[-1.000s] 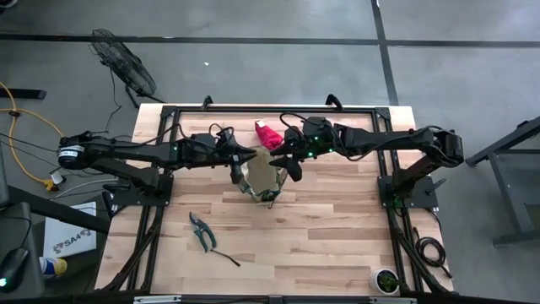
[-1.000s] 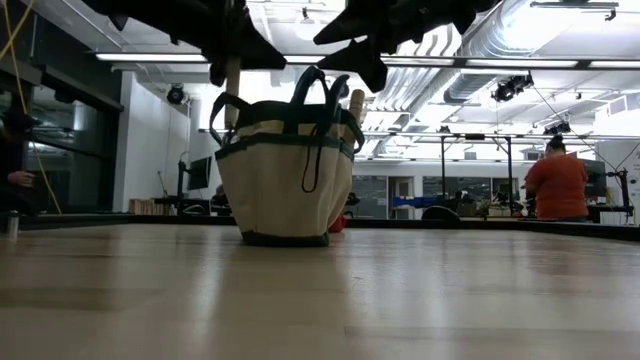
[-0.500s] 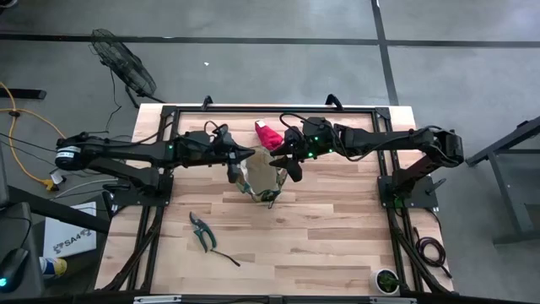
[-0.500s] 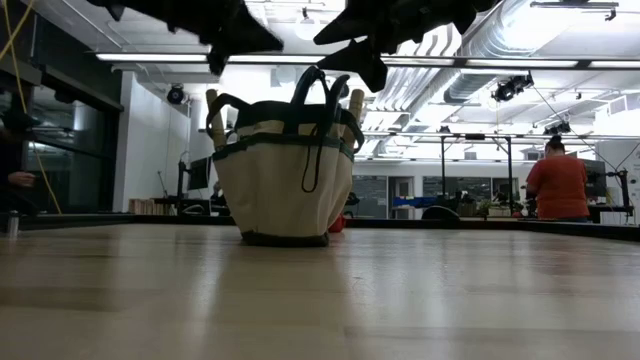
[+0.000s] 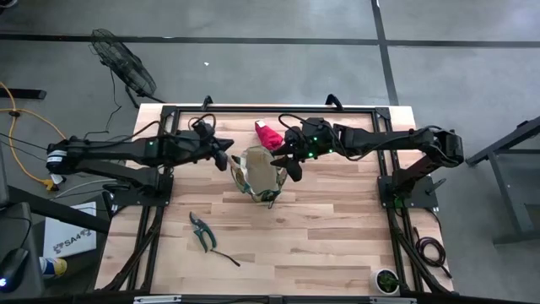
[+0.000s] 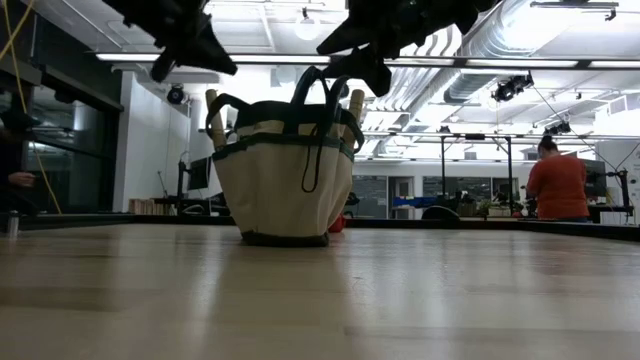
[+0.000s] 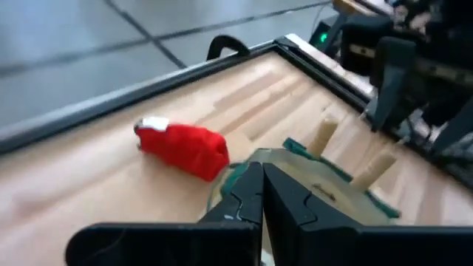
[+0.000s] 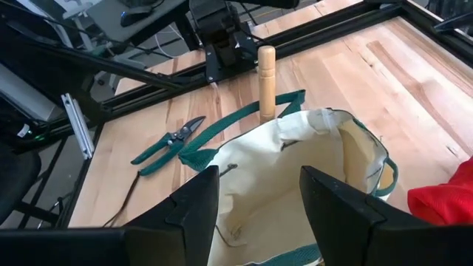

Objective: Pick & Place Garden tools in Gardening bag
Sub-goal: Put the brown hand rake into the brown gardening bag

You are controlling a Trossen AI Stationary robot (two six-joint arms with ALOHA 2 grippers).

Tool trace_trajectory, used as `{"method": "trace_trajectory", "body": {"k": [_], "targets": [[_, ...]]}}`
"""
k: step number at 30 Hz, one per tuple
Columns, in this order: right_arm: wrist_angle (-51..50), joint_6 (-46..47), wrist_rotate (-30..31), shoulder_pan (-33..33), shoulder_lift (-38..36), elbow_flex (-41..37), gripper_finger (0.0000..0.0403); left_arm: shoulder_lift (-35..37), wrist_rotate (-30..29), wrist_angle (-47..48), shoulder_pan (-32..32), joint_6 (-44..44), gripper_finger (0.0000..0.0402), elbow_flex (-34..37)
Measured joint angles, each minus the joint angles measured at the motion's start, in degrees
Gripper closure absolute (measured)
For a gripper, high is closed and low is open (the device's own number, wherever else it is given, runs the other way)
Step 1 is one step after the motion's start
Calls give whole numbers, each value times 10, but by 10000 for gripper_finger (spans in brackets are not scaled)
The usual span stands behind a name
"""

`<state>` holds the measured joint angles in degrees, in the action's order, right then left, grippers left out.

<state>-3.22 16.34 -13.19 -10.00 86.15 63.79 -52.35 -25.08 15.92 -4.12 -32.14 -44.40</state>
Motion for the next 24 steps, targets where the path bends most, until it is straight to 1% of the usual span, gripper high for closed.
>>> {"method": "trace_trajectory", "body": {"k": [2,6,10,15,22,24], "targets": [[0,0,1,0,0,0,221,3,3,15,0,-52,401,0],[0,-1,12,0,0,0,221,4,14,77,0,-146,401,0],[0,-1,13,0,0,0,221,4,15,142,0,-198,402,0],[0,-1,13,0,0,0,221,4,22,176,0,-213,401,0],[0,-1,13,0,0,0,221,-5,73,168,0,-196,401,0],[0,-1,13,0,0,0,221,-11,93,147,0,-180,401,0]]}}
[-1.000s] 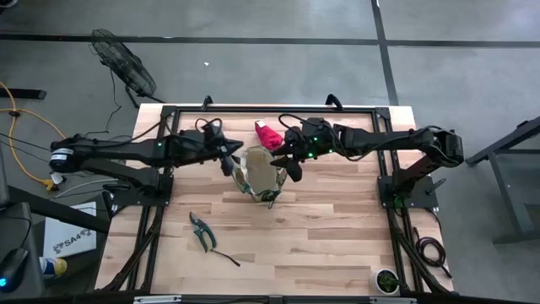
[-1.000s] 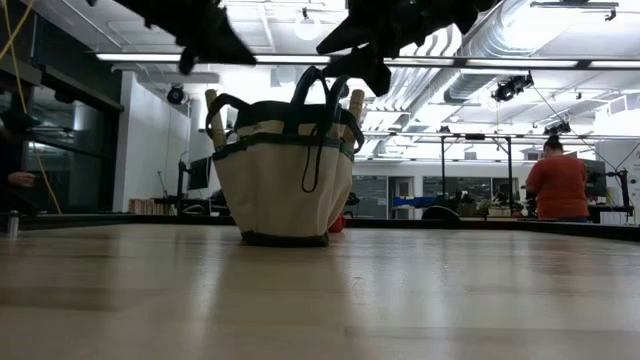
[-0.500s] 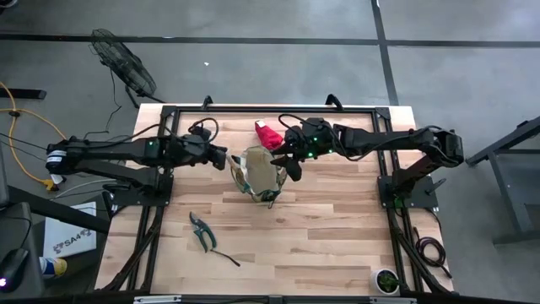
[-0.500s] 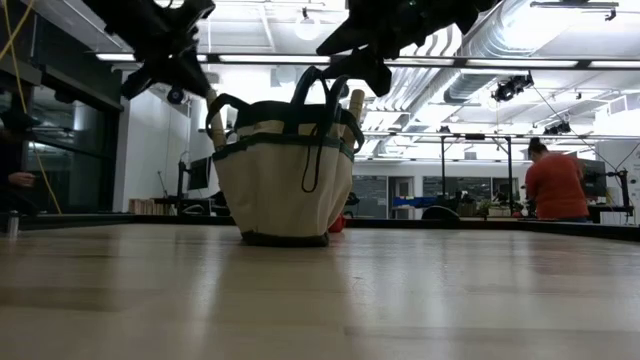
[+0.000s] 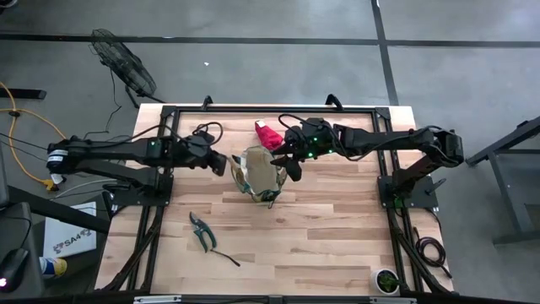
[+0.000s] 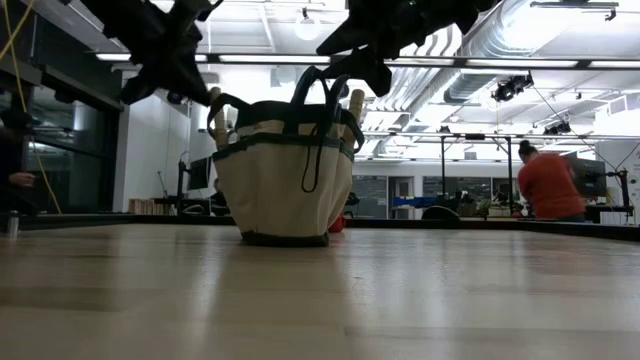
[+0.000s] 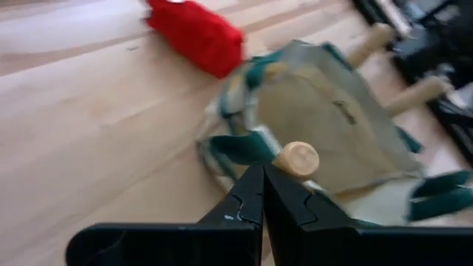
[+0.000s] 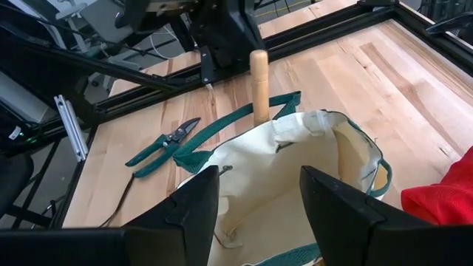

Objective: Pick & Place Garden tools in Gardening bag
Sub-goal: Put the brown hand rake into the brown gardening bag

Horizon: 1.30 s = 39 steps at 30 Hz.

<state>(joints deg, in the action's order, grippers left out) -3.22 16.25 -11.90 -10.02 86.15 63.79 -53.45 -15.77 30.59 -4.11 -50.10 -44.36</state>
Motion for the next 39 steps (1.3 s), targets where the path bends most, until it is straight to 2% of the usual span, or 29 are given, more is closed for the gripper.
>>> {"method": "trace_trajectory", "body": {"k": [5,10,19,28,34,39], "targets": [[0,0,0,0,0,0,221,-12,33,-49,0,18,401,0],[-1,0,0,0,0,0,221,-12,37,-45,0,13,401,0],[-4,0,-2,0,0,0,221,0,28,-71,0,26,401,0],[-6,0,-2,0,0,0,221,0,17,-72,0,150,401,0],[-13,0,-2,0,0,0,221,0,-25,-73,0,152,401,0],[-21,0,-1,0,0,0,221,0,-14,-71,0,153,401,0]]}}
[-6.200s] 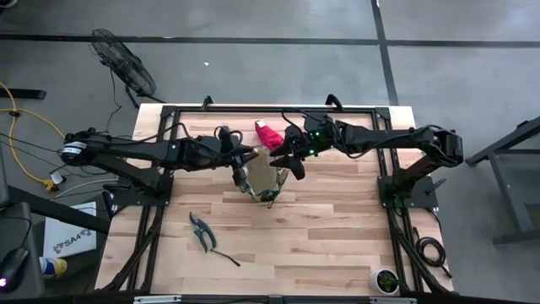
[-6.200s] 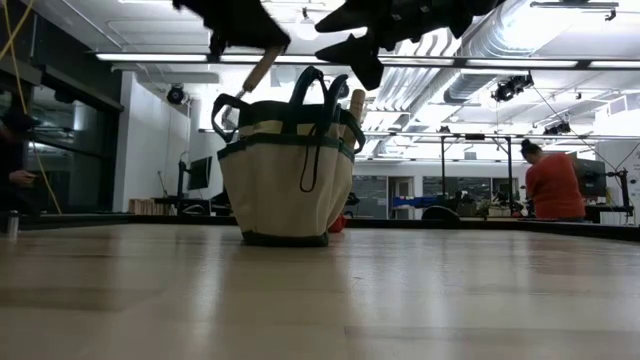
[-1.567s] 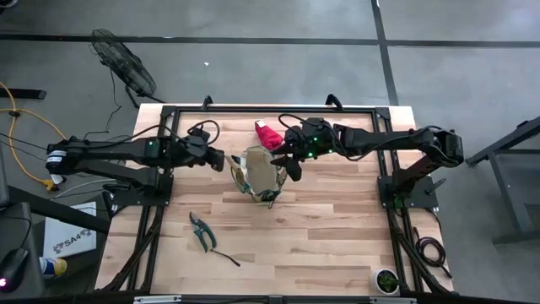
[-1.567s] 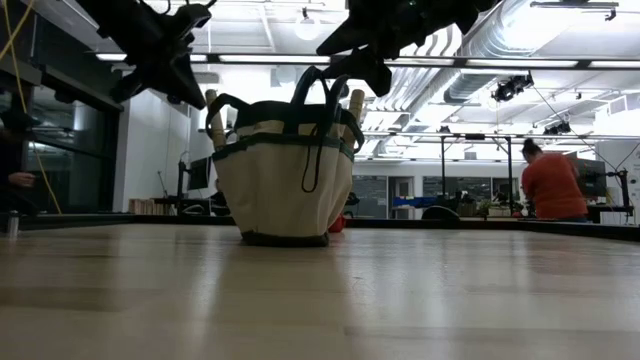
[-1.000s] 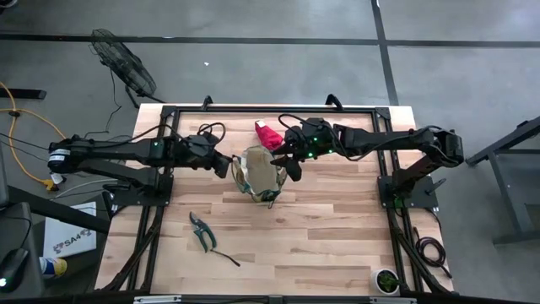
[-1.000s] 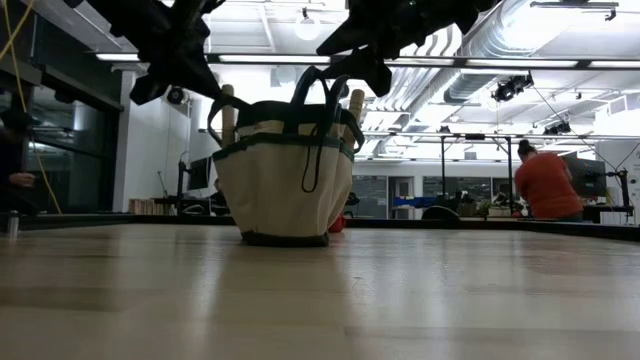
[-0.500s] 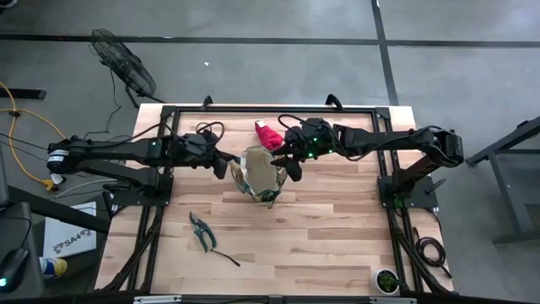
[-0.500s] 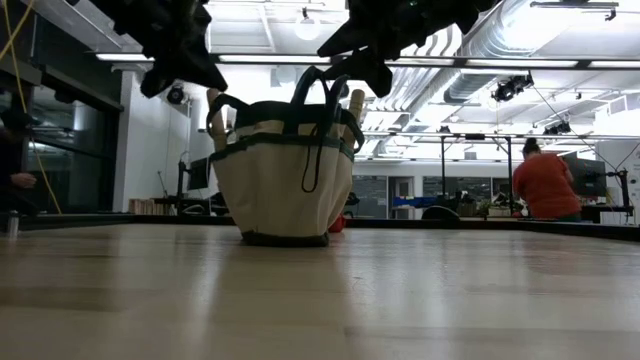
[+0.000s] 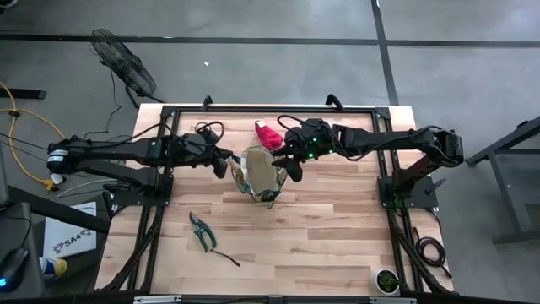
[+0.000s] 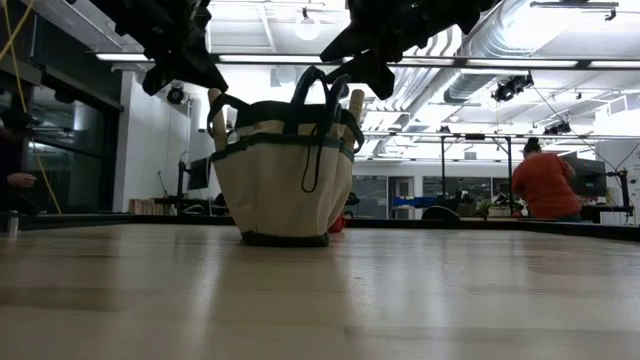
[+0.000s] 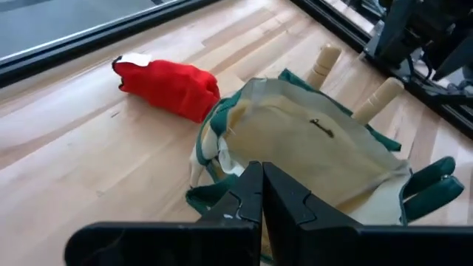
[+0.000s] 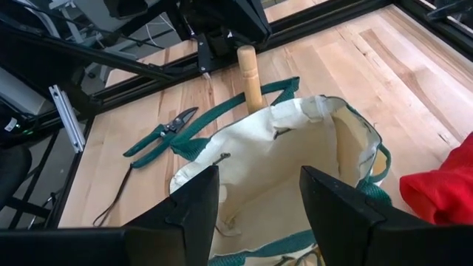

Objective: Pick & Place Garden tools in Gardening bag
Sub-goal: Put the brown hand rake into the brown gardening bag

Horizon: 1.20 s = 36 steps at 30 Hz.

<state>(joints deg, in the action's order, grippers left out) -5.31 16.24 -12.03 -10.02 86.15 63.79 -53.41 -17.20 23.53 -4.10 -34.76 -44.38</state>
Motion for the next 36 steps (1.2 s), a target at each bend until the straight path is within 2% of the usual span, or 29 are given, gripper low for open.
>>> {"method": "trace_trajectory", "body": {"k": [5,12,18,26,36], "targets": [[-5,0,0,0,0,0,221,3,6,12,0,2,401,0],[-5,-9,1,0,0,0,221,3,44,22,0,1,401,0],[-5,-11,1,-2,0,0,221,3,47,33,0,-12,401,0],[-5,-11,1,-2,0,0,221,8,46,-1,0,2,401,0],[-5,-9,1,-2,0,0,221,13,72,45,0,0,401,0]]}}
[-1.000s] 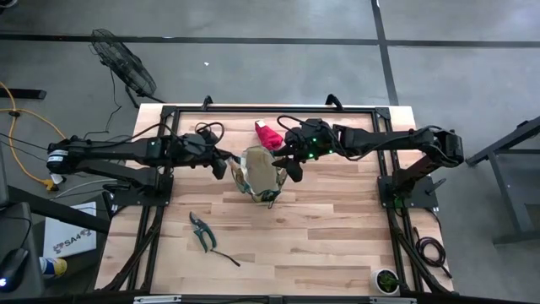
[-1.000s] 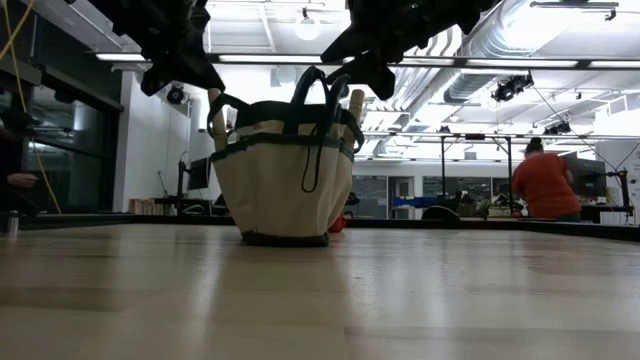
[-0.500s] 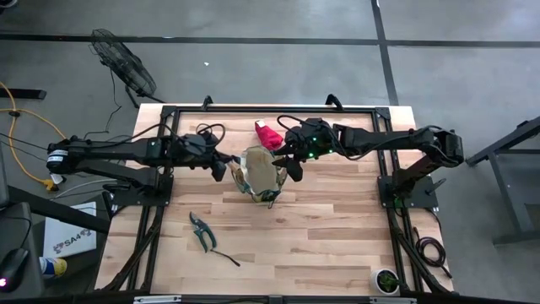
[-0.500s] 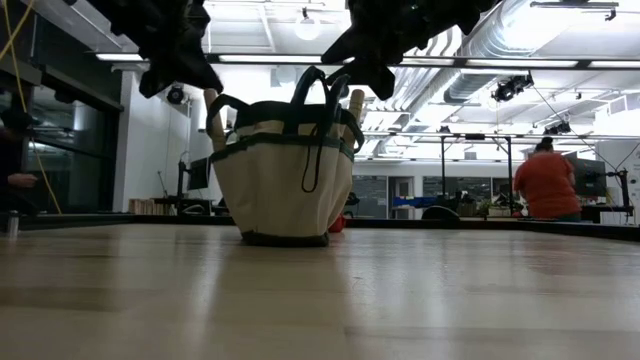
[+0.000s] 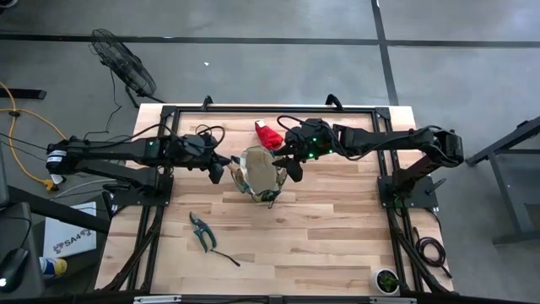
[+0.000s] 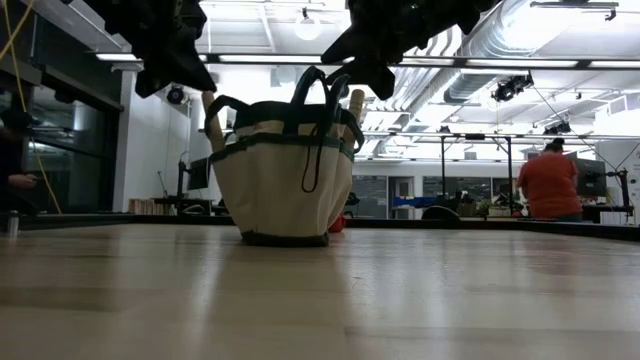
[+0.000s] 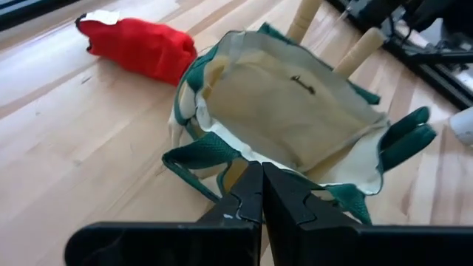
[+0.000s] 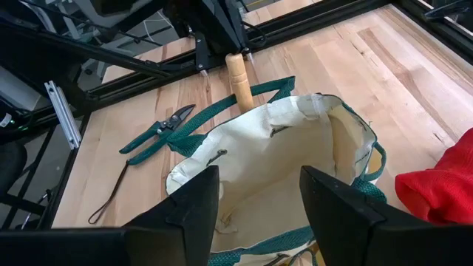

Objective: Pick & Place Garden tools in Gardening bag
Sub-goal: Put the brown hand rake into the brown gardening bag, then put the red gloves into the brown gardening bag

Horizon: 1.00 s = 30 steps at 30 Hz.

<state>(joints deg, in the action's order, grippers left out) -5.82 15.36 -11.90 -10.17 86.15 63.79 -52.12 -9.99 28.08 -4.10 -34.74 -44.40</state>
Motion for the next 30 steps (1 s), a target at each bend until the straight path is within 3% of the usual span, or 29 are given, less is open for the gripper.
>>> {"method": "trace_trajectory", "body": {"k": [13,23,30], "targets": [[76,33,21,-4,0,13,221,-7,-26,-54,0,13,401,0],[-36,60,93,-51,3,139,221,-1,-52,-101,0,68,401,0],[-164,104,89,-117,51,228,221,9,-67,-118,0,99,401,0]]}}
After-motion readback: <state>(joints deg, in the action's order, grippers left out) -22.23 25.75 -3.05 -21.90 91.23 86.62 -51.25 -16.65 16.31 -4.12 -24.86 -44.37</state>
